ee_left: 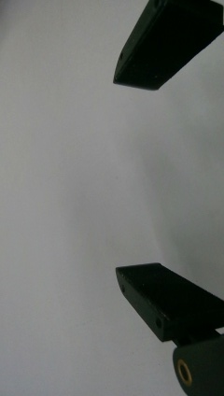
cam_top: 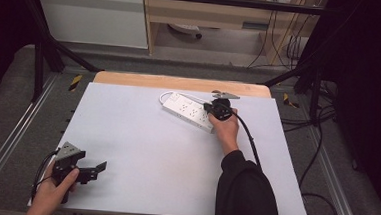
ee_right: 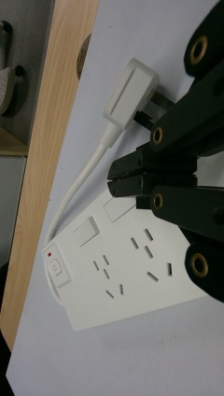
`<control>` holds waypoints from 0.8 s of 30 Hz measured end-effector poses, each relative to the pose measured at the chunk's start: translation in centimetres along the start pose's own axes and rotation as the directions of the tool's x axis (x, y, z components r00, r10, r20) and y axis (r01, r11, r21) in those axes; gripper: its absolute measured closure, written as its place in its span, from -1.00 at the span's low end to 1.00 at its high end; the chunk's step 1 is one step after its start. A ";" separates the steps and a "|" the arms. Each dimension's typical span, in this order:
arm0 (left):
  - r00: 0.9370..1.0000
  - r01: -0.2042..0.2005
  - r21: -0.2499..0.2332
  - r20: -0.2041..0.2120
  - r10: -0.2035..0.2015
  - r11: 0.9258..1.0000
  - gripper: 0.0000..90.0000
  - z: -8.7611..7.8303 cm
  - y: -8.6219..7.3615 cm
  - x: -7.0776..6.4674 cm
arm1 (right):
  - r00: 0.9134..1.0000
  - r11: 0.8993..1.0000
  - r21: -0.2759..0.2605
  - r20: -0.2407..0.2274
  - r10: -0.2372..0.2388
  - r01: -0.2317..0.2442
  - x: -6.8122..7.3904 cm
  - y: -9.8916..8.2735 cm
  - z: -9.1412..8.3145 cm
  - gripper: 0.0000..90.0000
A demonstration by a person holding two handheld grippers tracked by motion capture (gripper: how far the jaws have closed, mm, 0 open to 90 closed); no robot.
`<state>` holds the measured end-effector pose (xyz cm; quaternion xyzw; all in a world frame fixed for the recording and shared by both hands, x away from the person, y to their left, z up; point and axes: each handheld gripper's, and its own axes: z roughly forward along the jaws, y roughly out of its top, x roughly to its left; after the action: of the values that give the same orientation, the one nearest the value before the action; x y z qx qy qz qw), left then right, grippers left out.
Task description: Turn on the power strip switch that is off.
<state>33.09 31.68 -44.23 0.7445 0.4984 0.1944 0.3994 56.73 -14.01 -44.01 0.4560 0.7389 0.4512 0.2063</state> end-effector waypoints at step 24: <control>1.000 -0.002 0.001 -0.001 0.002 1.000 -0.84 0.0 0.0 0.0 | 1.000 1.000 -0.012 0.010 0.018 -0.018 -0.4 1.3 -1.4 0.29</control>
<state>33.08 31.70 -44.27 0.7453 0.4979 0.1949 0.3984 56.53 -14.80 -42.26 0.4635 0.7311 0.4550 0.2087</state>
